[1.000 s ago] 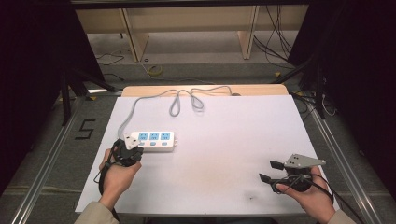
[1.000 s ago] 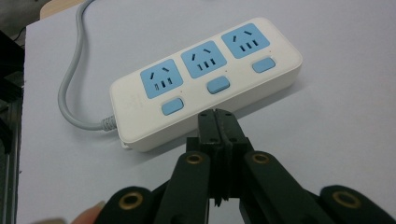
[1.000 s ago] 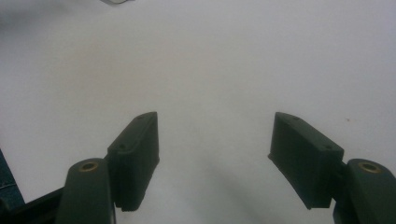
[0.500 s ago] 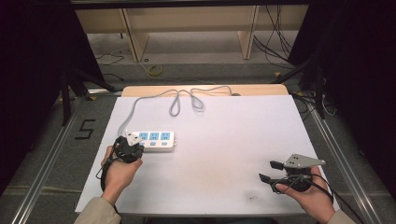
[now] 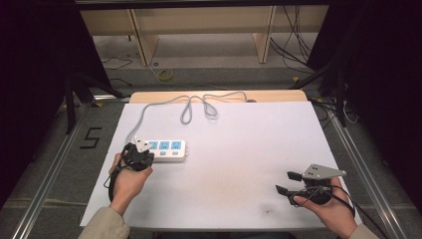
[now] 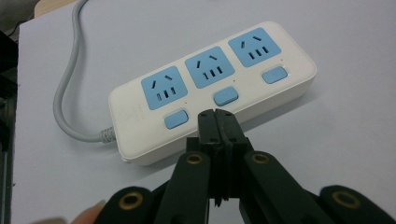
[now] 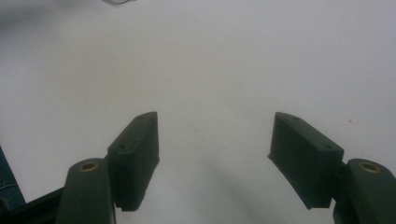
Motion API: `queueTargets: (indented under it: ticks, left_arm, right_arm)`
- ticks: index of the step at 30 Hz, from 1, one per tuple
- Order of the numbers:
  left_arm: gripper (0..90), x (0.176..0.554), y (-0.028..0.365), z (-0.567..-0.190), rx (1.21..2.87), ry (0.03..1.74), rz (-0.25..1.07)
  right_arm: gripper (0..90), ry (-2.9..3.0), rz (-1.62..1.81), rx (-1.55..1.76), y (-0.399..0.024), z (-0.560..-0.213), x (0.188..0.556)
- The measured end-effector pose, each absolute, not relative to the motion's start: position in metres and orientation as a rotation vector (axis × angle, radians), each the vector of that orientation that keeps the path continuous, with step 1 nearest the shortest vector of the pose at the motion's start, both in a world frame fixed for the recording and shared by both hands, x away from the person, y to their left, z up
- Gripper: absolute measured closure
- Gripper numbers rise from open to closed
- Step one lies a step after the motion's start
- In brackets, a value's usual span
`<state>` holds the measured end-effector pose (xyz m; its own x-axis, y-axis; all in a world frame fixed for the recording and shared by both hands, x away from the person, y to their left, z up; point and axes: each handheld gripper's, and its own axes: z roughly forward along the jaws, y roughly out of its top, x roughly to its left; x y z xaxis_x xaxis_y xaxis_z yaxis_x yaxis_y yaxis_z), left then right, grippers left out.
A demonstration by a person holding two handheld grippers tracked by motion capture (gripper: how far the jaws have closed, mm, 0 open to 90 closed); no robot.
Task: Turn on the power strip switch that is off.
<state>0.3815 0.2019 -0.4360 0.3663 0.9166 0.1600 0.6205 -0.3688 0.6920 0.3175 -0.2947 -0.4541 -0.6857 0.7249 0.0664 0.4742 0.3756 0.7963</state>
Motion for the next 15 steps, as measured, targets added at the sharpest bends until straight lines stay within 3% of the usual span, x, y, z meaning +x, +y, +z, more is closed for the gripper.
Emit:
queueTargets:
  ticks: [15]
  left_arm:
    - [90.0,0.3880,0.1996,-0.4366,2.115,1.324,0.727]
  right_arm:
    - [32.8,2.348,1.210,1.050,-0.2932,-0.4545,0.3184]
